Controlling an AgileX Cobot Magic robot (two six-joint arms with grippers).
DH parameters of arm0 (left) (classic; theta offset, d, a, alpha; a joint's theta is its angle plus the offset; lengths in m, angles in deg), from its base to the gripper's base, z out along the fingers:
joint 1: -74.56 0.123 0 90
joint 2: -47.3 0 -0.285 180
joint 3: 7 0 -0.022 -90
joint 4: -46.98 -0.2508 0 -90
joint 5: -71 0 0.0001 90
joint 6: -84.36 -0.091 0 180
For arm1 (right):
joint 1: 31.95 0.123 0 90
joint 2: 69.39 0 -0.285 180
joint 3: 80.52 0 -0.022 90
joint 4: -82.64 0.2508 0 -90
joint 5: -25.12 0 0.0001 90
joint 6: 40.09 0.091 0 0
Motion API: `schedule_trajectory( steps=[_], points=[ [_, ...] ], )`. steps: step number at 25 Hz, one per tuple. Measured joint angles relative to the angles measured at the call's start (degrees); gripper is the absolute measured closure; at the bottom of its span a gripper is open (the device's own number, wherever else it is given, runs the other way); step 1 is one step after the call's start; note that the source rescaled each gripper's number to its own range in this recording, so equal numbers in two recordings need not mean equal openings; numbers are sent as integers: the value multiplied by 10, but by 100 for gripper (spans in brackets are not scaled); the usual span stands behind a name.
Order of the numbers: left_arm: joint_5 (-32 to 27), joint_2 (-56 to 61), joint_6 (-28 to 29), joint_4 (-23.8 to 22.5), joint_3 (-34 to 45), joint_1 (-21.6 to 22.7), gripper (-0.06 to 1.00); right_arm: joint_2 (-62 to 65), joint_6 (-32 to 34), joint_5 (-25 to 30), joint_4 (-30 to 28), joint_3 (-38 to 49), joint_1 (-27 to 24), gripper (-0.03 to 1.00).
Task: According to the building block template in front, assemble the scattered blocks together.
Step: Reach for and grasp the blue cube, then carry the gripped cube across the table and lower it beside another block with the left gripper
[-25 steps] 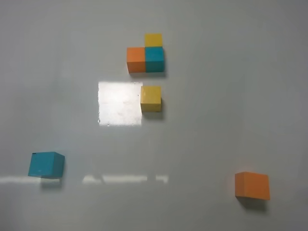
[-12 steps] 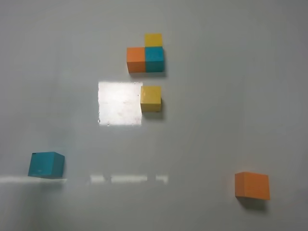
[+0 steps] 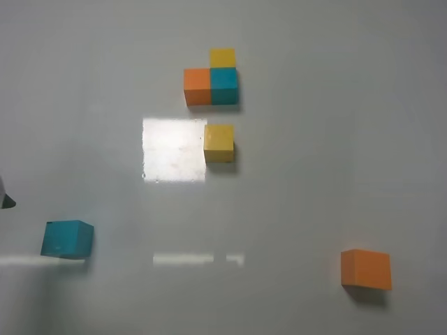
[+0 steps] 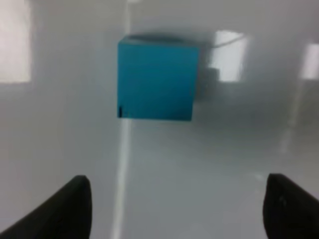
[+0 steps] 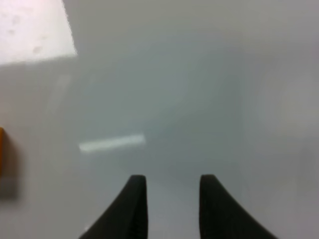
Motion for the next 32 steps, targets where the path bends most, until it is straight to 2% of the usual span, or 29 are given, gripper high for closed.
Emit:
schedule_trajectory(
  steps=[9, 16, 23, 24, 25, 27, 28, 32],
  points=[
    [1, -62, 1, -27, 4, 0, 29, 0, 0, 0, 0, 0, 0, 97],
    [26, -103, 3, -50, 5, 0, 29, 0, 0, 0, 0, 0, 0, 97],
    [64, -146, 14, -50, 5, -1, 30, 0, 0, 0, 0, 0, 0, 97],
    [68, -150, 14, -50, 5, -1, 37, 0, 0, 0, 0, 0, 0, 97],
    [69, -153, 14, -50, 5, -3, 53, 0, 0, 0, 0, 0, 0, 97],
    [71, -158, 14, -51, 5, -4, 94, 0, 0, 0, 0, 0, 0, 97],
    [70, -159, 14, -51, 3, -4, 91, 0, 0, 0, 0, 0, 0, 97],
    [33, -161, 14, -50, -30, -37, 91, 0, 0, 0, 0, 0, 0, 97]
  ],
)
